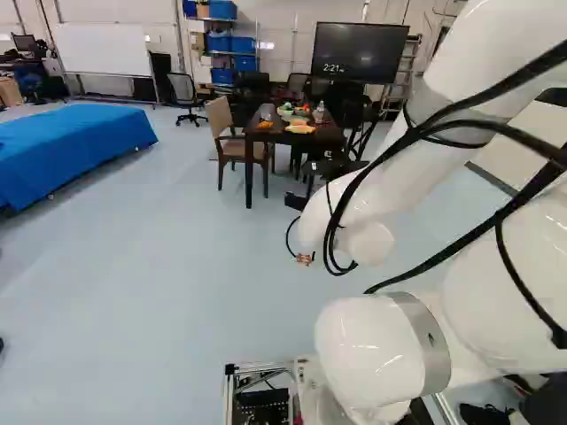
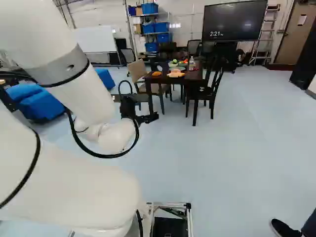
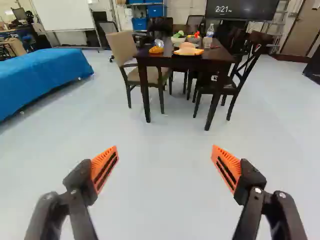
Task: Move the croissant to the empty plate
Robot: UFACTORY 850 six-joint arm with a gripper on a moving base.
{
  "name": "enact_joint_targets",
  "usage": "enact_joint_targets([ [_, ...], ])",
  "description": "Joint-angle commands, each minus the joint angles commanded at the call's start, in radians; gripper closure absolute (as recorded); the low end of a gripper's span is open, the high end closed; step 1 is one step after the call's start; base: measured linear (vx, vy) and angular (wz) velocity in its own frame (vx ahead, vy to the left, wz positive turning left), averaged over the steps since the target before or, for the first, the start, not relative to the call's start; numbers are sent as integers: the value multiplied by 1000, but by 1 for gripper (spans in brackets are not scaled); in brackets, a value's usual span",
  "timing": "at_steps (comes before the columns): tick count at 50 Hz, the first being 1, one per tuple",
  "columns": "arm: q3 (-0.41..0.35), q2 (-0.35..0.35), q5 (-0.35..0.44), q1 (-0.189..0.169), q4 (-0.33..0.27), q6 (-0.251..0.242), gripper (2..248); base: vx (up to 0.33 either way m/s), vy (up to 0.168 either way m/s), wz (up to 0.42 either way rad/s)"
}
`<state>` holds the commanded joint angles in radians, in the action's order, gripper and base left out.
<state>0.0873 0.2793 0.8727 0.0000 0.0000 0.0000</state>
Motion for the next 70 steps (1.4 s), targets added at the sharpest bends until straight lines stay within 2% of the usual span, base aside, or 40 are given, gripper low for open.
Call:
enact_joint_targets([
  [59,0,0,0,0,0,0,3,238,0,-33],
  [70,0,0,0,0,0,0,3,210,58,130],
])
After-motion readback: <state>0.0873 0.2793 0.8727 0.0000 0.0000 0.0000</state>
